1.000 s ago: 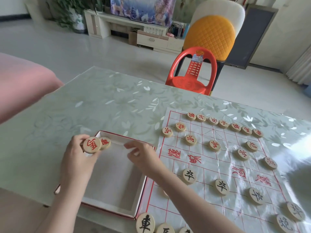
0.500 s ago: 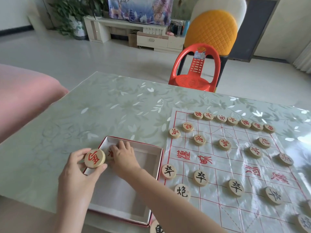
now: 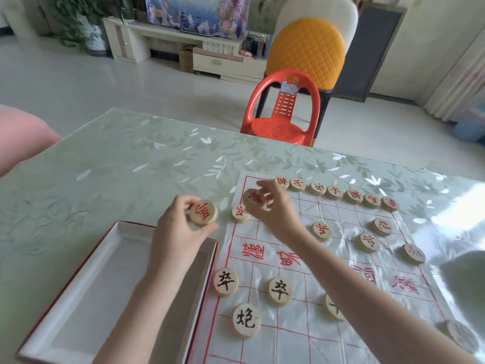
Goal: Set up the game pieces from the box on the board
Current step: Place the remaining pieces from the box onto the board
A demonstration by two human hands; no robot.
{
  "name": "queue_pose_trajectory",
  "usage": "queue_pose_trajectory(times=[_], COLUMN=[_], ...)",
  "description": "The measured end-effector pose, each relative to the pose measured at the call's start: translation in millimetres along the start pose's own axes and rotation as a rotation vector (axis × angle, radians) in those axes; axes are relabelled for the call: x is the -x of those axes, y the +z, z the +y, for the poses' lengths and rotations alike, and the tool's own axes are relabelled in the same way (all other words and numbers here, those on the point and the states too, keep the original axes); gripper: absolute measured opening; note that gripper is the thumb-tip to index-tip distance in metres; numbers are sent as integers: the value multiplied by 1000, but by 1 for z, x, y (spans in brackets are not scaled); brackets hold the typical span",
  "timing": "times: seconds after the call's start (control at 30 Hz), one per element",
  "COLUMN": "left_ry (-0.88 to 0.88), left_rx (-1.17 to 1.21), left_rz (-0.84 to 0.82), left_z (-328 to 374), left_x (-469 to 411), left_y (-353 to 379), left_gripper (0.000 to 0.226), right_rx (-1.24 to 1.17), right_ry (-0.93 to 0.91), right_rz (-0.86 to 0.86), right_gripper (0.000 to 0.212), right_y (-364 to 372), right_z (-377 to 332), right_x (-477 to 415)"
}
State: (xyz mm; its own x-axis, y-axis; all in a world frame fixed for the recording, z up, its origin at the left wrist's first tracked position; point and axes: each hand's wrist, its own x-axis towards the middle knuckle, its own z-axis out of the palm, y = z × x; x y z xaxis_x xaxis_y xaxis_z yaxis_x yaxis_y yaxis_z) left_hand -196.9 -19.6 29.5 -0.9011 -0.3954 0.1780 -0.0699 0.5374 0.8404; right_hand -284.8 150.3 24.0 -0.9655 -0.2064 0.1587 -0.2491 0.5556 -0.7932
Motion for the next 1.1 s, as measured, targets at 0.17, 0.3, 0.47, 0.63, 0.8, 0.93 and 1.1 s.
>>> queue_pose_trajectory(times=[0.17, 0.3, 0.47, 0.63, 0.8, 0.93, 1.1], left_ry=[74, 67, 36, 76, 52, -1, -43], left_rx=[-75, -195, -467, -575, -572, -486, -331], left_rz=[-101, -142, -151, -141, -167, -204, -142], left_z=[30, 33, 29, 22, 19, 23, 11], left_x=[-76, -122, -155, -162, -158, -151, -151], left_y=[85, 140, 180, 203, 203, 193, 159], left_gripper=[47, 58, 58, 62, 65, 66, 52], right_rx=[10, -18, -56, -97, -93, -115, -37], right_ry=[-6, -18, -13, -6, -7, 10, 24], right_rz=[64, 68, 78, 76, 70, 62, 23], right_gripper=[57, 57, 57, 55, 53, 53, 56], right_y=[-37, -47, -61, -68, -68, -60, -31], right_z=[32, 54, 69, 78, 78, 76, 70], right_x=[-28, -41, -53, -55, -52, -52, -83])
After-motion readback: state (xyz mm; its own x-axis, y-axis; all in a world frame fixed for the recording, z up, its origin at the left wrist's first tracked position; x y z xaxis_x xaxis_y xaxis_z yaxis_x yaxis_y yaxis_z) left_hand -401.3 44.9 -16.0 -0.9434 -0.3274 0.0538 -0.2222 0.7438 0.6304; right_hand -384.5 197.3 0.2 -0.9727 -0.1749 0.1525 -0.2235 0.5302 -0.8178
